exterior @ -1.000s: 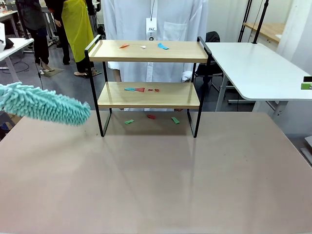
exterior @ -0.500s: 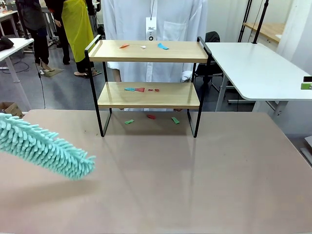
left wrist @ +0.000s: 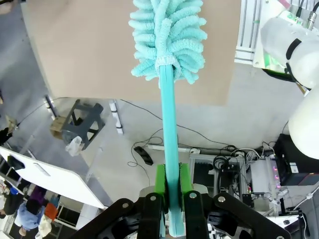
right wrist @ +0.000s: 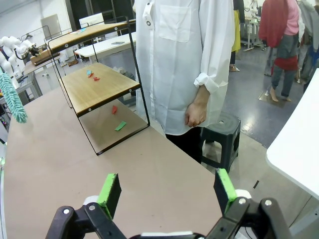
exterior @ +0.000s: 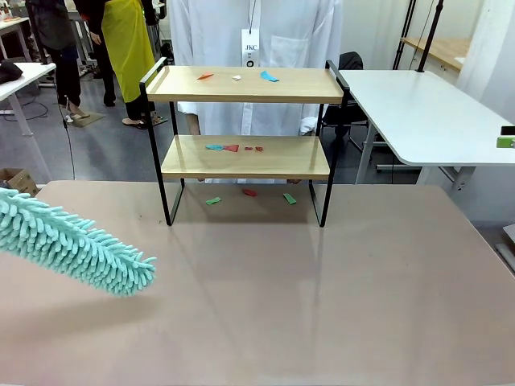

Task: Clean the shelf.
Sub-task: Clean the specific section of the Shelf indicated by the human with the Duster.

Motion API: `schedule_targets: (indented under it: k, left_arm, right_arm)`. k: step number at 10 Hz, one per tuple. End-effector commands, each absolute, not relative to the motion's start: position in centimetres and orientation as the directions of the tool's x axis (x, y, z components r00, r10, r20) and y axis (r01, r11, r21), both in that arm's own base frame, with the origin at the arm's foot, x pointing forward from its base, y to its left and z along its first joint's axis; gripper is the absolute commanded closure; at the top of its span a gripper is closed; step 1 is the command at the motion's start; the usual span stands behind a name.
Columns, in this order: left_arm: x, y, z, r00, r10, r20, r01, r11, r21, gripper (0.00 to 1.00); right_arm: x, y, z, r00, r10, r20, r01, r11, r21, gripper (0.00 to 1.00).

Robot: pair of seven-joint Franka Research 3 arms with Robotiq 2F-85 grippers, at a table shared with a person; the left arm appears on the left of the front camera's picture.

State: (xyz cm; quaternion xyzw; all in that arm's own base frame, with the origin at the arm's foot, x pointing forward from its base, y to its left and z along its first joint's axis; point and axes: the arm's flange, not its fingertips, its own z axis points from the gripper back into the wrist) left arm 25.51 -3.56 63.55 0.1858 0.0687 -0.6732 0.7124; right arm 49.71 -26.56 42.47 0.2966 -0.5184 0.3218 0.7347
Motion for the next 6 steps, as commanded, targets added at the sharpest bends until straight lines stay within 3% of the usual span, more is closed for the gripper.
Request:
schedule_targets:
  k: [1,6]
  left_arm:
    - [25.44,-3.52,63.66,0.081,-0.938,-0.338,0.986,0.026,0.164,0.87]
    - [25.44,-3.52,63.66,0.081,-0.938,-0.338,0.986,0.026,0.164,0.87]
  right_arm:
    - [49.74,-26.44,42.74,0.25,0.168,0.954,-0.782,0.616,0.097,0.0]
    - [49.74,-26.44,42.74,0.25,0.168,0.954,-0.782,0.616,0.097,0.0]
